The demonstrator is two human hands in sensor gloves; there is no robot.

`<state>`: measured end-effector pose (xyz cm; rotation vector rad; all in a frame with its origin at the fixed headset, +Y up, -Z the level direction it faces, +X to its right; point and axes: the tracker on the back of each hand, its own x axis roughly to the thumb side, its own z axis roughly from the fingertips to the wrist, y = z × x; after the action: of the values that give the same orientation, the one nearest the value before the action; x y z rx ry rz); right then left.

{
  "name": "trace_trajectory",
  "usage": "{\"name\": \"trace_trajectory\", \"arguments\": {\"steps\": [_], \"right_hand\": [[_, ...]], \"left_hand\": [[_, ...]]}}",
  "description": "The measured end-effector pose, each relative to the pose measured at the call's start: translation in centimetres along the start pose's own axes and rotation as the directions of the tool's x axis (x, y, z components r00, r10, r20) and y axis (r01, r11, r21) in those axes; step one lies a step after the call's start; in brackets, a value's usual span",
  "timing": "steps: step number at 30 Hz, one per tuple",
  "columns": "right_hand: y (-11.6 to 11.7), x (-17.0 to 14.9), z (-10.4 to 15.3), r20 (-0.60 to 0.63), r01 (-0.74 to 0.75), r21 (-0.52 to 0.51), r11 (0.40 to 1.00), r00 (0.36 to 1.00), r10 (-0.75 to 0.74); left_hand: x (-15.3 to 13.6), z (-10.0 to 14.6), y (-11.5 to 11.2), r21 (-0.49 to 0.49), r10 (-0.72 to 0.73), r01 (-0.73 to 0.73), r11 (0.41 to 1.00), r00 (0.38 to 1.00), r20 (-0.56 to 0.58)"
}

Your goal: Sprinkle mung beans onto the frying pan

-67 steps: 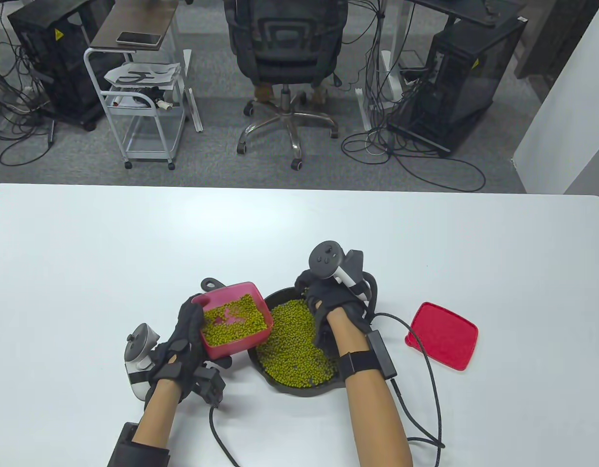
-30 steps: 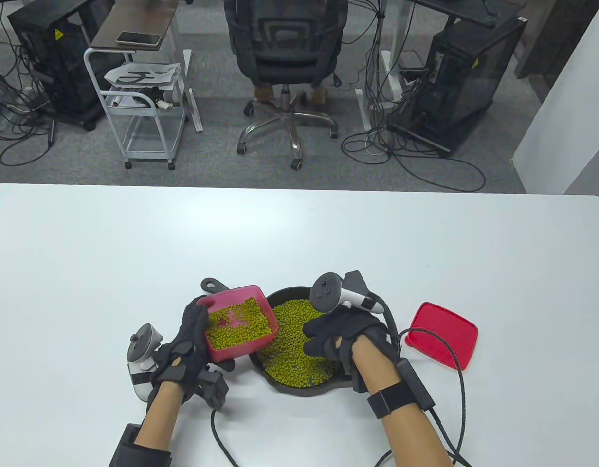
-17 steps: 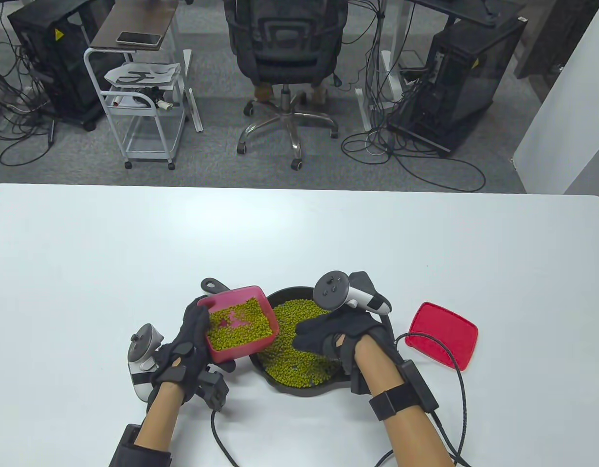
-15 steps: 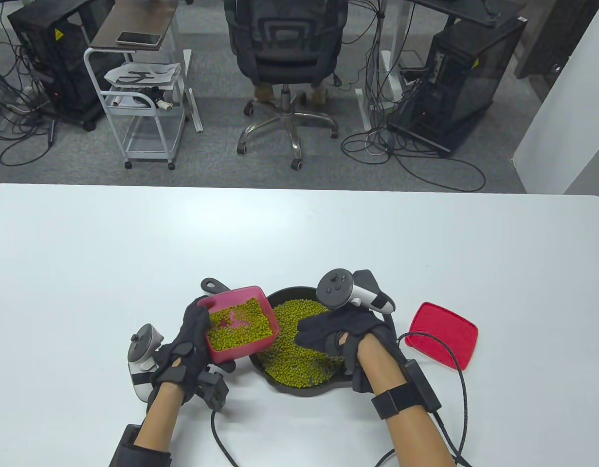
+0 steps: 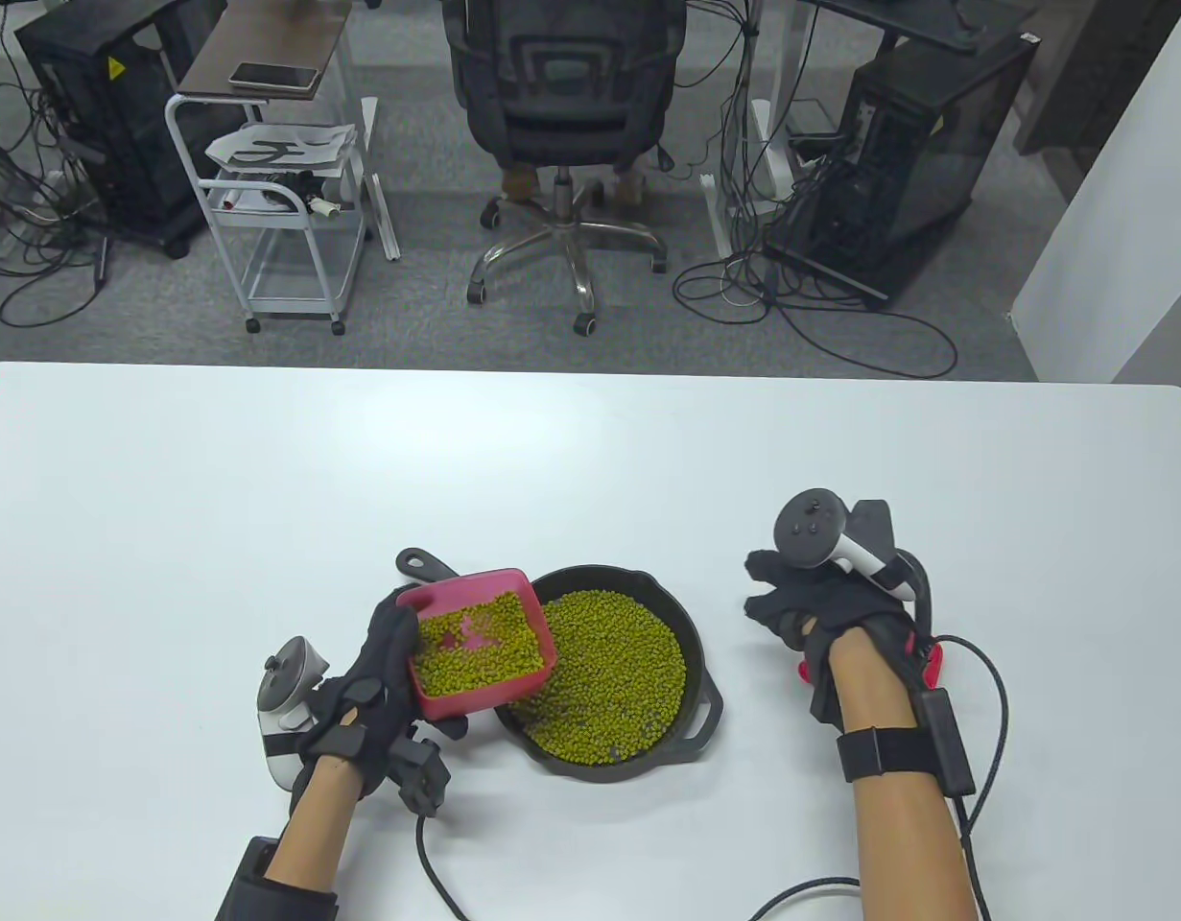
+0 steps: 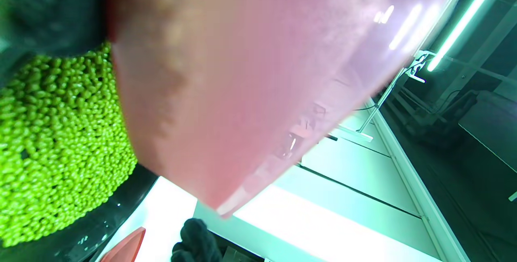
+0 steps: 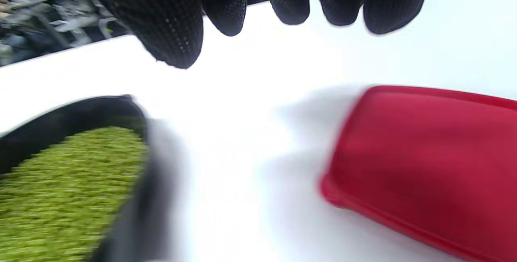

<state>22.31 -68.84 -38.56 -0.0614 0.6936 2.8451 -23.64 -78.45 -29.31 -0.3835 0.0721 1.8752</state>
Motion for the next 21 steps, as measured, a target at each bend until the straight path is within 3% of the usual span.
{"name": "trace_trajectory", "arguments": {"steps": [5,11,15,21], "right_hand": [[2.4,-4.4,-1.5,-0.125,-0.044,0.120,0.992,0.990,0.059],[4.9,-7.6,-2.1,-0.181,-0.032,0.244,0.969,0.980,0.078],[5.7,-8.5,-2.0,-0.145,0.001,0.219,0.976,0.989,0.032],[6.0,-7.8,-1.5,-0.093,-0.073,0.177,0.982,0.992,0.090]], "left_hand": [[-0.2,-0.1,0.0,-0.003,-0.003,0.003,1.000,1.000,-0.008],[-0.2,-0.2,0.0,-0.007,-0.007,0.007,1.000,1.000,-0.014],[-0.3,-0.2,-0.1,-0.007,-0.014,0.013,1.000,1.000,-0.016],[-0.3,-0.2,-0.2,-0.009,-0.020,0.020,1.000,1.000,-0.016]]}}
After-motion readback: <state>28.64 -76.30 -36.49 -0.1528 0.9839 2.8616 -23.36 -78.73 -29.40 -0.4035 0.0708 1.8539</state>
